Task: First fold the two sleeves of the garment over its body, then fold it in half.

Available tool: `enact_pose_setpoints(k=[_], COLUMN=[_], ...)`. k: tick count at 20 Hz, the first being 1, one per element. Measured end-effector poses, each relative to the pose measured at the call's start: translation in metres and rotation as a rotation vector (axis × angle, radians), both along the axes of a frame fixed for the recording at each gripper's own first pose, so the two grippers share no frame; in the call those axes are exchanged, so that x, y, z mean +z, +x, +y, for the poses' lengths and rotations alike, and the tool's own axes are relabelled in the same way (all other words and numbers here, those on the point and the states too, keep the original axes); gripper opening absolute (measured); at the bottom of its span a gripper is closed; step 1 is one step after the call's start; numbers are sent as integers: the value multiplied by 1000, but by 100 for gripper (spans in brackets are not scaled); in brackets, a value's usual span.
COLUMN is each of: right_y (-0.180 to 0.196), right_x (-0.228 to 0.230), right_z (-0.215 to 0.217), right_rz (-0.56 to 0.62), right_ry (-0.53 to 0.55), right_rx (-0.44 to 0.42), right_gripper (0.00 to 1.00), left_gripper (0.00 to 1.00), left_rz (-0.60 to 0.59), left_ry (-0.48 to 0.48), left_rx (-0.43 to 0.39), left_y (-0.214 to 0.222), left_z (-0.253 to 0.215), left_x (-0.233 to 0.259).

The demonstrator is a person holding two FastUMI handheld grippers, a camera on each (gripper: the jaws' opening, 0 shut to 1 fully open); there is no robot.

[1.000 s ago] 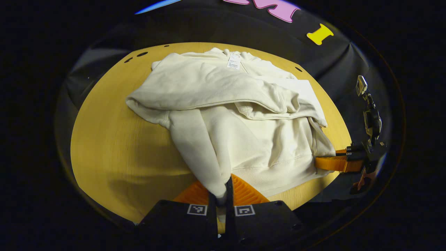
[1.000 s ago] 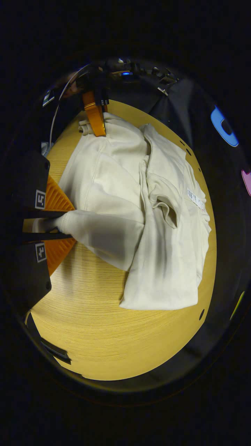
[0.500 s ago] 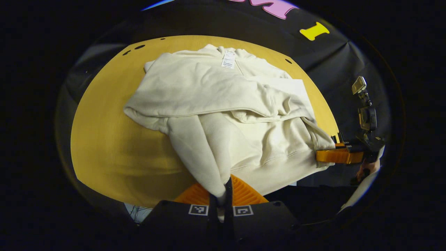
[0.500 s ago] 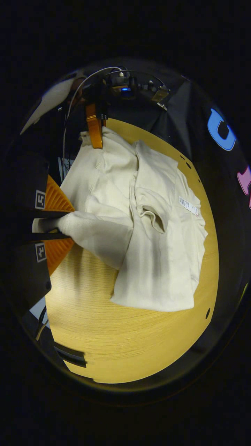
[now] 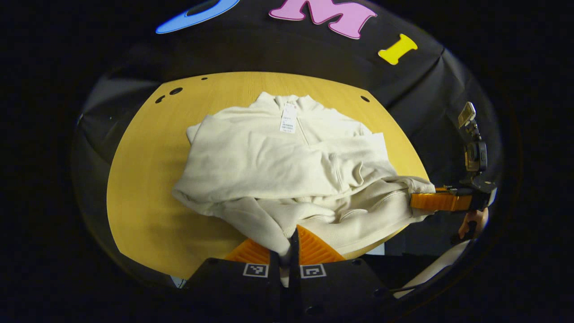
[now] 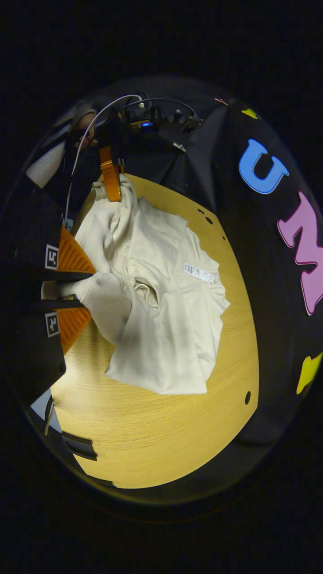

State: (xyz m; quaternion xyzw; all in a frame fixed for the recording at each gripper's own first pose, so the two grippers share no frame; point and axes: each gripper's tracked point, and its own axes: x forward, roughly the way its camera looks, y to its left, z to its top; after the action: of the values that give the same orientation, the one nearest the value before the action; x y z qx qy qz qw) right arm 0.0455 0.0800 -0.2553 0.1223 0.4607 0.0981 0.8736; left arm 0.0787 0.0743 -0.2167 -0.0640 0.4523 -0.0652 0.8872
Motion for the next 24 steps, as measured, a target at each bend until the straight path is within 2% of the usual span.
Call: enact_pose_setpoints(k=[3, 8, 11, 15, 19, 24], right_y=[17, 70, 103, 134, 166, 194], right_x=[10, 25, 21, 10, -7, -36], right_z=[-3, 0, -2, -7, -15, -22], right_rz=[-22, -102, -129, -124, -110, -59], right_ry=[35, 34, 18, 27, 11, -7], right_rx=[-31, -80, -99, -134, -177, -217], right_gripper=[19, 19, 19, 19, 19, 19], left_gripper=[11, 11, 11, 11, 11, 11], left_rz=[-18, -62, -84, -93, -61, -2], left_ry=[-18, 26, 10, 37, 12, 55], left_rx=[27, 22, 61, 82, 125, 129], left_y=[21, 61, 95, 131, 165, 197], left_z=[6, 10, 16, 29, 34, 42], left_x=[12, 25, 25, 15, 3, -25])
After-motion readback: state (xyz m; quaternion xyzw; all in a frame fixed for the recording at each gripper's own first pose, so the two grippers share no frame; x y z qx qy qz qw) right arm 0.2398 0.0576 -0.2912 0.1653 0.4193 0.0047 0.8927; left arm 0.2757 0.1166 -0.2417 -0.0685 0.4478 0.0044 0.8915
